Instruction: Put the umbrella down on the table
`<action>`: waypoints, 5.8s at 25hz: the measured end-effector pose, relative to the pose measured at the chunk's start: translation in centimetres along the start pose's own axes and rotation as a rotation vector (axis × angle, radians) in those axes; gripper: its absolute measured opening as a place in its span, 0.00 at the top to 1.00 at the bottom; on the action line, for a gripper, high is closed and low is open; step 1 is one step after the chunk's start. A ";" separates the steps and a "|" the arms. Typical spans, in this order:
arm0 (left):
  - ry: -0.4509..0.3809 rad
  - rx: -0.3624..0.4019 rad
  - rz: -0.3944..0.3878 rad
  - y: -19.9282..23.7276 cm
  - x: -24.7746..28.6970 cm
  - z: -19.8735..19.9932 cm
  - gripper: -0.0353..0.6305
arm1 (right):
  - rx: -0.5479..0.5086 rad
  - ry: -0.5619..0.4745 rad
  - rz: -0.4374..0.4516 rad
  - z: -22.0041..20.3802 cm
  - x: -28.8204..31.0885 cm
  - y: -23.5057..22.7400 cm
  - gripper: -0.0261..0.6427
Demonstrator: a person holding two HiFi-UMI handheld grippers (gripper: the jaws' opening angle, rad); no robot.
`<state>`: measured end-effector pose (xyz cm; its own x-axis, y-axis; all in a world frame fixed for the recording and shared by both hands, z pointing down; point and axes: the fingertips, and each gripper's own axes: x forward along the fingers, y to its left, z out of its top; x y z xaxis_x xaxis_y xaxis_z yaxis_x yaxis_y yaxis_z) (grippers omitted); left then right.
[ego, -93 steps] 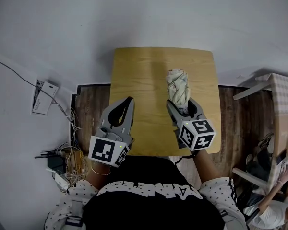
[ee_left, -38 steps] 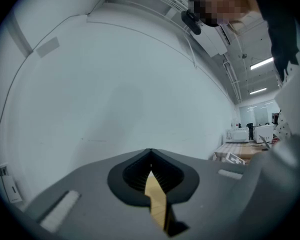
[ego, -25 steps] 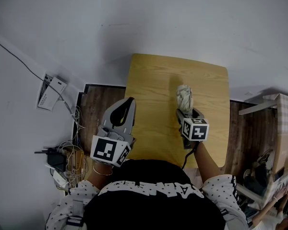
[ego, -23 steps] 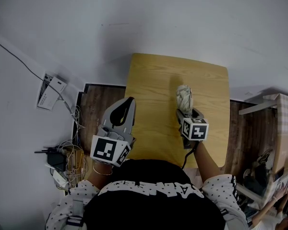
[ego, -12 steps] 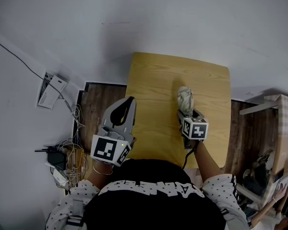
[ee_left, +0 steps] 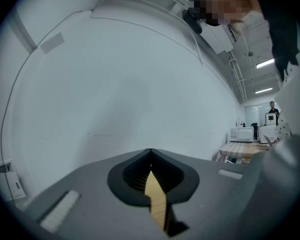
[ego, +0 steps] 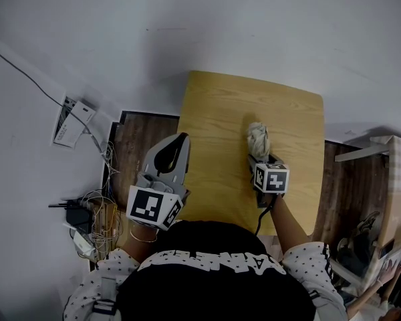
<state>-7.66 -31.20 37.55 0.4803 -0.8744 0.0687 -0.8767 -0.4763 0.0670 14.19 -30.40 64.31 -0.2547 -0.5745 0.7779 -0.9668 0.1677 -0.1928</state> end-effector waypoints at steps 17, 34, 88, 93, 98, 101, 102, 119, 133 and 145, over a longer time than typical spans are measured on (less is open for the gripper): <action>0.010 0.001 0.020 0.6 0.1 -0.3 0.94 | 0.000 0.045 -0.004 -0.9 1.2 -0.1 0.54; 0.012 0.004 0.015 0.5 -0.1 -0.5 0.94 | -0.034 0.060 -0.020 -1.1 1.6 0.2 0.53; -0.026 -0.014 -0.104 -3.2 -1.2 0.1 0.94 | -0.059 -0.413 -0.087 5.7 -8.8 1.3 0.94; -0.019 -0.025 -0.128 -3.9 -1.0 -0.2 0.94 | -0.069 -0.517 -0.022 6.9 -11.4 2.6 0.94; -0.010 -0.034 -0.165 -5.1 -0.6 -0.5 0.94 | -0.097 -0.544 -0.053 7.0 -13.4 2.9 0.94; -0.004 -0.036 -0.185 -5.8 -0.3 -0.8 0.94 | -0.106 -0.561 -0.065 7.1 -14.6 2.9 0.94; -0.003 -0.035 -0.192 -6.0 -0.2 -0.9 0.94 | -0.106 -0.564 -0.068 7.1 -15.0 2.9 0.94; 0.001 -0.027 -0.263 -10.1 2.1 -0.9 0.94 | -0.114 -0.657 -0.081 8.6 -20.0 1.5 0.94; 0.005 -0.006 -0.254 -10.8 2.0 -0.7 0.94 | -0.130 -0.724 -0.042 10.3 -22.1 1.9 0.94; 0.004 -0.001 -0.254 -11.0 1.4 -0.7 0.94 | -0.115 -0.716 -0.038 9.7 -22.5 1.9 0.94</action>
<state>2.67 -27.13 37.59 0.6856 -0.7260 0.0533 -0.7276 -0.6809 0.0835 17.89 -24.91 40.63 -0.2093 -0.9586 0.1932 -0.9772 0.1976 -0.0781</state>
